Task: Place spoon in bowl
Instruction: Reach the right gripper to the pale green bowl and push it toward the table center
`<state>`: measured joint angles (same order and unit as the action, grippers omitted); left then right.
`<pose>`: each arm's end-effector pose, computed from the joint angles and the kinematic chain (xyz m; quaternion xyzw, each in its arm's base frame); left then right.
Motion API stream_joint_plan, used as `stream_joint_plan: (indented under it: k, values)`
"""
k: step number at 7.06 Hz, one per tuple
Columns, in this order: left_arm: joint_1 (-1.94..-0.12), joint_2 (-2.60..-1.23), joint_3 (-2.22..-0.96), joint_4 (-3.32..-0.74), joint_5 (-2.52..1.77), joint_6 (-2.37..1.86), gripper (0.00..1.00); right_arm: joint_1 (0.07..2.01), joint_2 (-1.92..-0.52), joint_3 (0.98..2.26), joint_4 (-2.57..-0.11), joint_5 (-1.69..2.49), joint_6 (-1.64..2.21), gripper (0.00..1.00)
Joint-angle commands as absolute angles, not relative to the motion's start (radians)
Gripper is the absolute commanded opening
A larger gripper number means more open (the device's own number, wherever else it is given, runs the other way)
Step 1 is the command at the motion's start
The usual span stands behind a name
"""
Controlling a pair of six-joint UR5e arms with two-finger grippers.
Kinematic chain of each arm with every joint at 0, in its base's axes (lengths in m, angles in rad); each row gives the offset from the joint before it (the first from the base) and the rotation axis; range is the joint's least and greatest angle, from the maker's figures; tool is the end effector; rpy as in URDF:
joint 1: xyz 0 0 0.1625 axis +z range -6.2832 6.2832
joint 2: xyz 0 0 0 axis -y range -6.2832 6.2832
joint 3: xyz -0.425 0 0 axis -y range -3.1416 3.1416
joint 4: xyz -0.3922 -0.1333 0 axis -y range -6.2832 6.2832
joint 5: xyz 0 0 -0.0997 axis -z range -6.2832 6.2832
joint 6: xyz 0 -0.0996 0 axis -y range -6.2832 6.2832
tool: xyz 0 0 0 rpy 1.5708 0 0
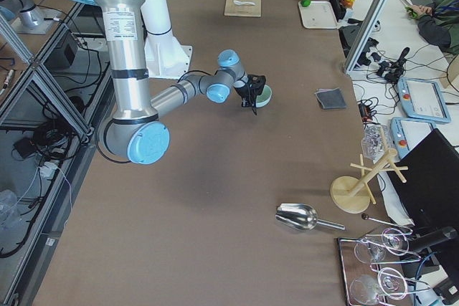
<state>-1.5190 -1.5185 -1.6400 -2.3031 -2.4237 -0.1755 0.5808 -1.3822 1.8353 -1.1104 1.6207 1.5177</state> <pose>-0.0330 -0.4899 0.5604 0.2873 0.4203 0.0987 0.8550 -0.4078 -0.4211 0.3901 0.1161 -0.4259 0.2234 0.8690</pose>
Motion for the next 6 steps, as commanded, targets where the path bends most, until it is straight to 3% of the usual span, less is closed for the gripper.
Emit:
stream_joint_plan:
  k: [1,3,5,6]
  values:
    - [-1.517,-1.517,-1.638,-2.310,-2.425,-0.176,0.99,0.496,-1.135,1.847,-1.382,1.589,1.653,0.00]
    - [-1.511,-1.517,-1.640,-2.310,-2.425,-0.176,0.99,0.356,-0.995,1.792,-1.482,1.490,1.693,0.00]
    - [-1.509,-1.517,-1.640,-2.310,-2.430,-0.184,0.99,0.330,-0.829,1.612,-1.483,1.471,1.759,0.04]
    - [-1.509,-1.517,-1.640,-2.312,-2.456,-0.192,0.99,0.330,-0.819,1.609,-1.483,1.470,1.752,0.68]
